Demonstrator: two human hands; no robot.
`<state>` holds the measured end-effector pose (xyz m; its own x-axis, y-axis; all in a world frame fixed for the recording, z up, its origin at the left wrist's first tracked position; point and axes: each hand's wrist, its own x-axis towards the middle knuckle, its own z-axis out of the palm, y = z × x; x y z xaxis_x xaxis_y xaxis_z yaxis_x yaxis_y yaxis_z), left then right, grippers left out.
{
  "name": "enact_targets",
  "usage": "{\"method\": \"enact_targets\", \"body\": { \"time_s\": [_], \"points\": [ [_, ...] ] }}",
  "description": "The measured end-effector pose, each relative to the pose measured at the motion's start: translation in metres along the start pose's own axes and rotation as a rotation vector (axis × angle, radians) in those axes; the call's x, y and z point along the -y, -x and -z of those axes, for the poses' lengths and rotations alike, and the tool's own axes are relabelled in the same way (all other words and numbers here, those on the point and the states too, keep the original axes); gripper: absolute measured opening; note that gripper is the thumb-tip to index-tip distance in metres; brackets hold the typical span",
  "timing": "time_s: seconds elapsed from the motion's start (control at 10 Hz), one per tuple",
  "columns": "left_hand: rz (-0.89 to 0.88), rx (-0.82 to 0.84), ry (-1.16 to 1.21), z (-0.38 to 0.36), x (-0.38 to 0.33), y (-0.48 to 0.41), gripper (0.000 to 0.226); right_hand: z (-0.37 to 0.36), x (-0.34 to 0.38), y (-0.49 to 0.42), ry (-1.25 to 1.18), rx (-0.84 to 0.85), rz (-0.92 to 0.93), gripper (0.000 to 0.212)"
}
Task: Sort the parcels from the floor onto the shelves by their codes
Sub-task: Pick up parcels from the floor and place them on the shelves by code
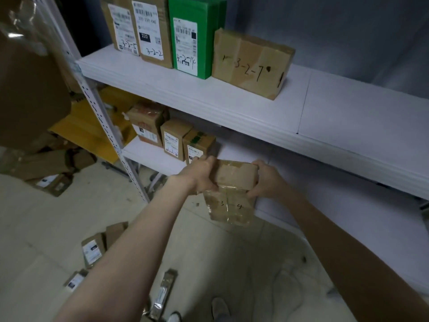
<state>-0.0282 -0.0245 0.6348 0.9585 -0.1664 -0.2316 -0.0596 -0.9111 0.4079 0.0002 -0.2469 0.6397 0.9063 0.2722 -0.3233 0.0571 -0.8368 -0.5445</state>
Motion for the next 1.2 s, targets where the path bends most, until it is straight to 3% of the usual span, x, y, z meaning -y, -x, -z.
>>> {"method": "enact_targets", "body": {
  "time_s": [0.1, 0.2, 0.3, 0.4, 0.6, 0.7, 0.9, 1.1, 1.2],
  "points": [
    [0.046, -0.012, 0.041, -0.004, 0.011, -0.008, 0.076, -0.003, -0.010, -0.018, -0.079, -0.110, -0.075, 0.091],
    [0.078, -0.025, -0.005, -0.005, 0.022, -0.015, 0.069, -0.002, -0.012, -0.043, -0.178, -0.188, -0.158, 0.063],
    [0.130, -0.057, -0.019, -0.004, 0.034, -0.022, 0.069, -0.003, -0.010, -0.070, -0.278, -0.165, -0.223, 0.055],
    [0.154, -0.074, -0.003, -0.003, 0.043, -0.023, 0.069, -0.005, 0.000, -0.091, -0.391, -0.184, -0.297, 0.063],
    [0.193, -0.125, 0.042, -0.001, 0.061, -0.018, 0.071, -0.009, 0.019, -0.124, -0.306, -0.100, -0.396, 0.045],
    [0.219, -0.141, 0.048, -0.002, 0.066, -0.017, 0.071, -0.009, 0.029, -0.126, -0.322, -0.117, -0.395, 0.046],
    [0.247, -0.133, 0.029, -0.004, 0.066, -0.015, 0.070, -0.014, 0.017, -0.134, -0.321, -0.127, -0.382, 0.057],
    [0.279, -0.129, 0.053, -0.010, 0.055, -0.014, 0.070, -0.021, 0.002, -0.128, -0.502, -0.234, -0.378, 0.060],
    [0.296, -0.146, 0.085, -0.015, 0.048, -0.009, 0.072, -0.024, 0.000, -0.108, -0.619, -0.227, -0.412, 0.096]
  ]
}}
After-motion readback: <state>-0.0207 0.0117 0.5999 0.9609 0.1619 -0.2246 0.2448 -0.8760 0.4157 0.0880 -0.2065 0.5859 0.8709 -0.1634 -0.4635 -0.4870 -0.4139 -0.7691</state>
